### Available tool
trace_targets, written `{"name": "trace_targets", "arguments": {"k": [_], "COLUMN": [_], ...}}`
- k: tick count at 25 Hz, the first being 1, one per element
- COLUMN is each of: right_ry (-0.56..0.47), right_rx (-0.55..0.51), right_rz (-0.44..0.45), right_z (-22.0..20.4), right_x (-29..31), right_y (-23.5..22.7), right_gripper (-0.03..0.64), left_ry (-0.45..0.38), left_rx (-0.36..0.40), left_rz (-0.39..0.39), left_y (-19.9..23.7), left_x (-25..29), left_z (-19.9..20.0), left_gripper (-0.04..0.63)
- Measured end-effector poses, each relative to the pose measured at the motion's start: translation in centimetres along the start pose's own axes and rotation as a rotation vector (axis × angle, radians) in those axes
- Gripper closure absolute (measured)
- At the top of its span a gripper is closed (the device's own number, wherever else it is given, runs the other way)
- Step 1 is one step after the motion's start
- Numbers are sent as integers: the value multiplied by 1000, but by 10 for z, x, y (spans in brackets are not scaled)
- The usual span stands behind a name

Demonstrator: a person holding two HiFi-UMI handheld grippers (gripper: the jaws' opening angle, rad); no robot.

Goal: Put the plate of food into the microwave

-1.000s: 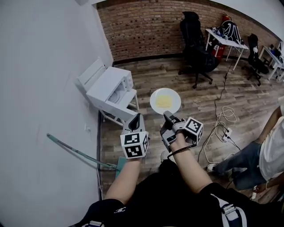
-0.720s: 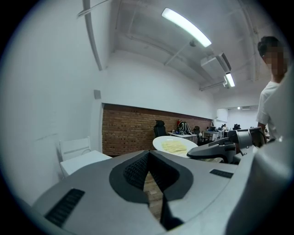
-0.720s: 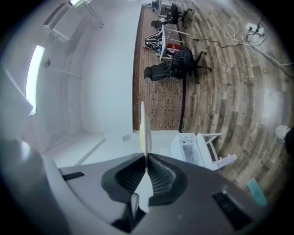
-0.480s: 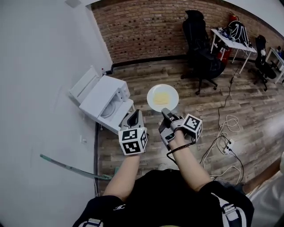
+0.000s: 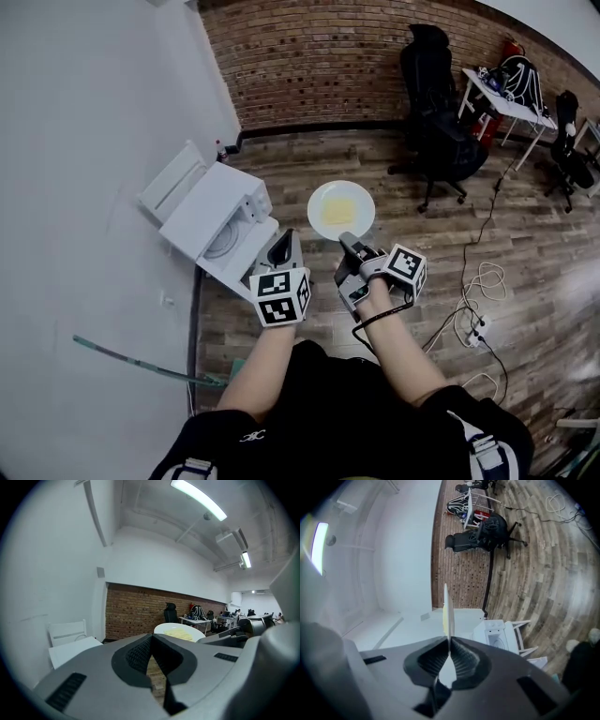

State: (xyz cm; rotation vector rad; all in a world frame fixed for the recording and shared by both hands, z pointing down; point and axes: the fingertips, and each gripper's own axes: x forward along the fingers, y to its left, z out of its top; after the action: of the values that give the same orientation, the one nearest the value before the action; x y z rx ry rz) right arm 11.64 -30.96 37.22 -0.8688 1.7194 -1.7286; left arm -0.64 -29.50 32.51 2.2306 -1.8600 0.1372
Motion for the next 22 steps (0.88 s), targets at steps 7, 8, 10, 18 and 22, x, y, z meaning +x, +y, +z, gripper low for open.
{"name": "trace_targets", "arguments": {"k": [7, 8, 10, 18, 22], "right_ry": [33, 36, 49, 124, 195], "right_rx": [-4, -9, -20, -47, -46], "right_rz": [-20, -23, -29, -18, -53], "right_z": [27, 33, 44, 69, 67], "right_x": [39, 48, 65, 154, 209], "right_y": [-11, -10, -8, -1, -7], "right_gripper": [592, 592, 592, 592, 592], "left_ry": [-2, -4, -10, -30, -28], "left_rx": [-11, -13, -24, -77, -107], "left_rz": [0, 0, 6, 77, 132], "left_y": [9, 12, 19, 76, 116], "left_x": [50, 61, 82, 151, 181], "left_z": [5, 9, 16, 40, 47], "left_gripper": [597, 597, 597, 597, 597]}}
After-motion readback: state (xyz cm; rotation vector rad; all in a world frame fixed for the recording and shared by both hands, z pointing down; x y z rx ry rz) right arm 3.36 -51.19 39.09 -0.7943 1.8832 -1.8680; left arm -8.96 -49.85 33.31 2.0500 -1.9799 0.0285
